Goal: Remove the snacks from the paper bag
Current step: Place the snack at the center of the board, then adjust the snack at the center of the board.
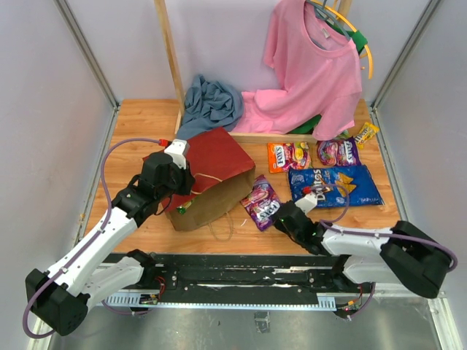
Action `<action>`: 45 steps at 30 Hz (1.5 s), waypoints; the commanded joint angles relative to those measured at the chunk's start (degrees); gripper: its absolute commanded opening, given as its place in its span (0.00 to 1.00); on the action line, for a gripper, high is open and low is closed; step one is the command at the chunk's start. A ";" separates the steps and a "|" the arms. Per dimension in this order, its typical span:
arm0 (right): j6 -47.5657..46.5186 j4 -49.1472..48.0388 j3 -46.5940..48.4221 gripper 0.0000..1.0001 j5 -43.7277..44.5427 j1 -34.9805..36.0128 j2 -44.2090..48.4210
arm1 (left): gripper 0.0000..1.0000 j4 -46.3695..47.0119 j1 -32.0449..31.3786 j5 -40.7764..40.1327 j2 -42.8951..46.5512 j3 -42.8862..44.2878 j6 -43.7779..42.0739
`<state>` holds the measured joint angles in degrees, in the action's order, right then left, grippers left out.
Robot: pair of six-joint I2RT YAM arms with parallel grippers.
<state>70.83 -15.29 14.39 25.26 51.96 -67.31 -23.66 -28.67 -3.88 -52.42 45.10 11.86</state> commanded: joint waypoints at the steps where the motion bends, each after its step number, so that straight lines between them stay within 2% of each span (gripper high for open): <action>1: 2.90 -2.60 4.34 0.01 3.18 1.21 -6.09 | 0.17 1.16 0.45 -0.20 0.48 -0.10 -0.08; 8: -0.58 -1.55 8.92 0.01 4.00 1.18 -8.94 | 0.18 1.16 0.45 0.12 0.55 -0.19 -0.07; 16: 0.05 7.03 4.97 0.02 -4.76 1.21 -3.74 | 0.18 1.26 0.45 0.34 1.00 -0.19 -0.08; 19: -3.79 11.33 6.16 0.17 -5.86 1.40 -0.20 | 0.18 1.25 0.45 0.52 1.00 -0.19 -0.08; 20: -4.71 12.84 6.66 0.26 -4.88 1.74 1.09 | 0.18 1.26 0.44 0.58 1.07 -0.18 -0.08; 22: -6.18 15.45 8.03 0.50 -2.34 2.24 3.70 | 0.18 1.25 0.45 0.59 1.10 -0.19 -0.08; 24: -8.04 18.98 10.61 0.65 -0.28 2.35 6.12 | 0.18 1.25 0.41 0.62 1.10 -0.18 -0.08; 27: -11.04 23.45 14.34 0.75 4.31 2.42 8.61 | 0.18 1.16 0.45 0.46 1.10 -0.27 0.00; 32: -16.34 29.67 19.62 0.78 10.86 4.25 10.35 | 0.18 1.17 0.45 0.15 1.01 -0.26 0.01; 36: -22.26 35.20 24.96 0.80 15.22 5.34 5.90 | 0.18 1.16 0.45 0.01 0.84 -0.26 -0.08; 40: -35.37 31.98 28.41 0.81 10.51 5.15 -0.77 | 0.18 1.13 0.45 -0.03 0.58 -0.19 -0.08; 43: -45.30 25.43 28.91 0.81 0.31 3.78 -5.05 | 0.18 1.10 0.44 -0.23 0.57 -0.19 -0.08; 45: -48.24 21.48 28.89 0.81 -7.85 1.85 -7.31 | 0.18 1.14 0.45 -0.38 0.44 -0.19 -0.08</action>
<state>36.14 12.27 41.93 30.37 55.96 -71.24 -23.66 -28.67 -3.81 -52.34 45.10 11.86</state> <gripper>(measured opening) 0.810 0.181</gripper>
